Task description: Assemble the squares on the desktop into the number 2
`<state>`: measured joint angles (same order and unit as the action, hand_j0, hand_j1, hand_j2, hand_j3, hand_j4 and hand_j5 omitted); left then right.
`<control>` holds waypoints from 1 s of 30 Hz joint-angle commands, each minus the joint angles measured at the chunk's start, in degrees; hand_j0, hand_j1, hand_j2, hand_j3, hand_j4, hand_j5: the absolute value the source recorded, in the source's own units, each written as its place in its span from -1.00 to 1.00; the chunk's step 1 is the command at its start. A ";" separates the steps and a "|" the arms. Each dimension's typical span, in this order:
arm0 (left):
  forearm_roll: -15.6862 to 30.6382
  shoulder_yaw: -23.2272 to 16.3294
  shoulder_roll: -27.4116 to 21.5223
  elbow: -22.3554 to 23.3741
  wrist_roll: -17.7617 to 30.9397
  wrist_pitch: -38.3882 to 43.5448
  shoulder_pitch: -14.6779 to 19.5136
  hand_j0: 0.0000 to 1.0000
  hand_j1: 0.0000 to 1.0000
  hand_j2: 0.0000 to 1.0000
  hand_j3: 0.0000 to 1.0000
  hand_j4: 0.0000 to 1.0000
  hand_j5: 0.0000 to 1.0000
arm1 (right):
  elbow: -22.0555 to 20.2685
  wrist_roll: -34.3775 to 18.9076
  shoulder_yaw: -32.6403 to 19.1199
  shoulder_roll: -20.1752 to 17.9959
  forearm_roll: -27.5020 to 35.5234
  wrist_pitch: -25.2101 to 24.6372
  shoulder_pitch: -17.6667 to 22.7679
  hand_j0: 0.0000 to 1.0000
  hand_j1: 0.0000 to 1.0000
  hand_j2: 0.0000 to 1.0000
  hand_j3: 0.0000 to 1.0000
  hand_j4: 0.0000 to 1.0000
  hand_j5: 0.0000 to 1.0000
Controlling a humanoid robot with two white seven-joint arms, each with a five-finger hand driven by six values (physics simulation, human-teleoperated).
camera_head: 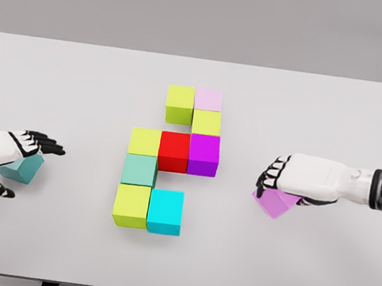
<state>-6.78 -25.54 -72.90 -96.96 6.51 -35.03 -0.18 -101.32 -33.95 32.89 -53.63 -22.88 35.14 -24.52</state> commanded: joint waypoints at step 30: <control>-3.59 0.06 6.63 7.83 6.32 0.03 4.48 1.00 1.00 1.00 1.00 1.00 1.00 | -0.20 0.37 8.51 5.90 4.08 -0.14 -3.69 0.34 0.34 0.34 0.34 0.34 0.34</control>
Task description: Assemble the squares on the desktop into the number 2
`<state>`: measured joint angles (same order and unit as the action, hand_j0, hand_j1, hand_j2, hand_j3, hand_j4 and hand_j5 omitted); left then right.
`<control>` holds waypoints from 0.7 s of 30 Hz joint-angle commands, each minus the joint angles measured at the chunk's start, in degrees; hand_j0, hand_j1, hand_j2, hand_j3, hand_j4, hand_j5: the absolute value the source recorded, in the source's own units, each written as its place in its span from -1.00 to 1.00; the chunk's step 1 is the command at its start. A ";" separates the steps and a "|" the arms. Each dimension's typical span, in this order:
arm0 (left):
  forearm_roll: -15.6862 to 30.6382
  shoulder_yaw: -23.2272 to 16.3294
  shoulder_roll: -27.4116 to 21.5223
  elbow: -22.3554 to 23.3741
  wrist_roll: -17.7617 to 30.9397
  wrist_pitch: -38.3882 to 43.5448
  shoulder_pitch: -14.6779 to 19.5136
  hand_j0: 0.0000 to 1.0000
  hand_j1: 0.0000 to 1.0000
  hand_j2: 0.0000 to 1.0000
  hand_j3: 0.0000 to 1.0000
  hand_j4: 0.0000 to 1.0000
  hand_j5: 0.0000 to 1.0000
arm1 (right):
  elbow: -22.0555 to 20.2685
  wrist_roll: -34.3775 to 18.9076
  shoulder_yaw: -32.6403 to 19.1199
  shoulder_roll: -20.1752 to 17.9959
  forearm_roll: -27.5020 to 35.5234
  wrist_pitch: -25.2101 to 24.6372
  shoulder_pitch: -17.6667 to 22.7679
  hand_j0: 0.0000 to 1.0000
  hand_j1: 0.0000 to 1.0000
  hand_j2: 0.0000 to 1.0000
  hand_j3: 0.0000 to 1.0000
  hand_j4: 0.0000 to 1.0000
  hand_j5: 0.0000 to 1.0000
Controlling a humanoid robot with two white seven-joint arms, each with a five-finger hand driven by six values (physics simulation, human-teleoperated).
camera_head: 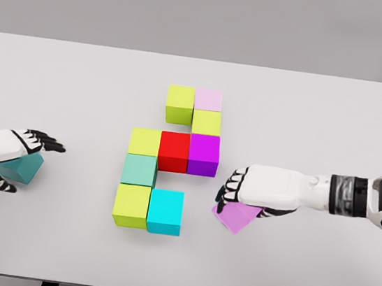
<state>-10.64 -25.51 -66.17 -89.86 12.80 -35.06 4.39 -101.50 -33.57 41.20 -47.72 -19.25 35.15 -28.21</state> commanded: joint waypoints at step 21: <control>-3.07 0.11 1.39 2.93 0.03 0.06 1.58 1.00 1.00 1.00 1.00 1.00 1.00 | 0.07 0.17 -1.04 -3.34 0.53 -0.15 -0.18 0.99 0.99 0.99 0.99 0.99 0.99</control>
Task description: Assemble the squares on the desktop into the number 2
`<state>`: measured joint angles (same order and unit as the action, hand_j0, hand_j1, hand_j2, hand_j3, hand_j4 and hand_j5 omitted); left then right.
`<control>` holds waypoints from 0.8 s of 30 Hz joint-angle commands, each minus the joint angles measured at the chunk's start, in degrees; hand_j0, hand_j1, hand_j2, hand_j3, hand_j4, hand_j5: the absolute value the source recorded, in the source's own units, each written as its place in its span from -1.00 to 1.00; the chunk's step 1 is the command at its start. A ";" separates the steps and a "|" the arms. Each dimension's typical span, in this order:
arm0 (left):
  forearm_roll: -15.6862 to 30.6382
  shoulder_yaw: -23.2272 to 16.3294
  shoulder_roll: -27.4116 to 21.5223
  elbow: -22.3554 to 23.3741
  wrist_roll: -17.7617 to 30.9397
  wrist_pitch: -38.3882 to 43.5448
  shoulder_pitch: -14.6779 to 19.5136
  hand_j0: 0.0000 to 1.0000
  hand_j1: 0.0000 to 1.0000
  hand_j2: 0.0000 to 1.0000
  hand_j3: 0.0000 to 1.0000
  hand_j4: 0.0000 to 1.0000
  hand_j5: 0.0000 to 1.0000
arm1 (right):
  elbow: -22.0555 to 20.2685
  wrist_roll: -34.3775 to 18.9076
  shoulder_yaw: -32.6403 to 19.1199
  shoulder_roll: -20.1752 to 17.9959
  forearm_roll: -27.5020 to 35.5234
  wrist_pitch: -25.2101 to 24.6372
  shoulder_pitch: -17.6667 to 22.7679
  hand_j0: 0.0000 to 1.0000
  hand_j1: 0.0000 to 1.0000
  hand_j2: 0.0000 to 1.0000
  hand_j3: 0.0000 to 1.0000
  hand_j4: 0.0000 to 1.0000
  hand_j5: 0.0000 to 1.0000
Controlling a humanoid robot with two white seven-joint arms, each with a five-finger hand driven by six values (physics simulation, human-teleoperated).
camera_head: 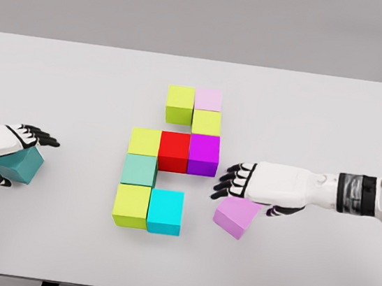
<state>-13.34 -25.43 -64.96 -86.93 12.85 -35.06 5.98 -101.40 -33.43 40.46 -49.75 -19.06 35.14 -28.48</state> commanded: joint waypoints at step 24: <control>-3.62 0.03 0.27 1.06 1.65 0.06 0.70 0.27 0.27 0.27 0.27 0.27 0.27 | 0.24 -0.76 -4.86 -7.82 -10.20 -0.14 0.44 0.59 0.59 0.59 0.59 0.59 0.59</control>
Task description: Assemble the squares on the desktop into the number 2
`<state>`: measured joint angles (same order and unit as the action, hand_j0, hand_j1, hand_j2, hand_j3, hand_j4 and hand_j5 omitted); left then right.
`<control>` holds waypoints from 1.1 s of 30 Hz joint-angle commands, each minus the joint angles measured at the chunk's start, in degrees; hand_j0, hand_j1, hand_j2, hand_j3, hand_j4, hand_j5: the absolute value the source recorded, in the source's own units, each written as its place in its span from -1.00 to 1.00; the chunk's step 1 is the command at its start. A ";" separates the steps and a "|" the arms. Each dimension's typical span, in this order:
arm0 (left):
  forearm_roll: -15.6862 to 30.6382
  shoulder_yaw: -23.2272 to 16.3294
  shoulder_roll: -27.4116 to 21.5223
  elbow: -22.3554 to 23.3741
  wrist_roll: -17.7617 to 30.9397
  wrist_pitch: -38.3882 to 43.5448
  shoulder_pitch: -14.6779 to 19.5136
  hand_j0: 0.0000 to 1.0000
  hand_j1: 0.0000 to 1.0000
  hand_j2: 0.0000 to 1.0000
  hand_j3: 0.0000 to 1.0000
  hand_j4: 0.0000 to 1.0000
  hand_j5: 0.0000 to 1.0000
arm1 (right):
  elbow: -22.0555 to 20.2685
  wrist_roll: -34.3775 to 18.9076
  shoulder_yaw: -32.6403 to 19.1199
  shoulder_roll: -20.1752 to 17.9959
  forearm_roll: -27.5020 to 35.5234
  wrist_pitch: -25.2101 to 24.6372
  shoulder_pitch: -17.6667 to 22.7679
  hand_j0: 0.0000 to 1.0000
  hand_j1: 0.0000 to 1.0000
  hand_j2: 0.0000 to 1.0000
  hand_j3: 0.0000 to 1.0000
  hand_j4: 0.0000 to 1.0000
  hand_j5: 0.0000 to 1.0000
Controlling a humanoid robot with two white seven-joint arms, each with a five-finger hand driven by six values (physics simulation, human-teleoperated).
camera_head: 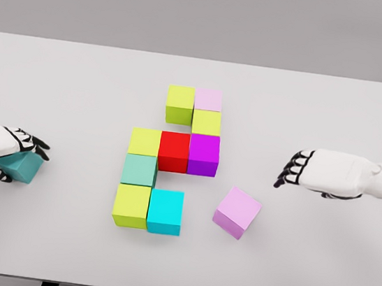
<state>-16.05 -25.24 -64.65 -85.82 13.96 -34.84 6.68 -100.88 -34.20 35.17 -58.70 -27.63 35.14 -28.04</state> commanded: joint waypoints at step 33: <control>-3.46 -0.25 6.46 5.48 1.33 -0.16 10.54 0.30 0.30 0.30 0.30 0.30 0.30 | -0.37 2.03 5.44 -1.85 2.40 -0.14 2.46 0.59 0.59 0.59 0.59 0.59 0.59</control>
<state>-19.72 -25.51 -58.81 -81.23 14.99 -35.07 17.75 -101.22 -32.59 40.43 -60.35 -26.64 35.13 -25.58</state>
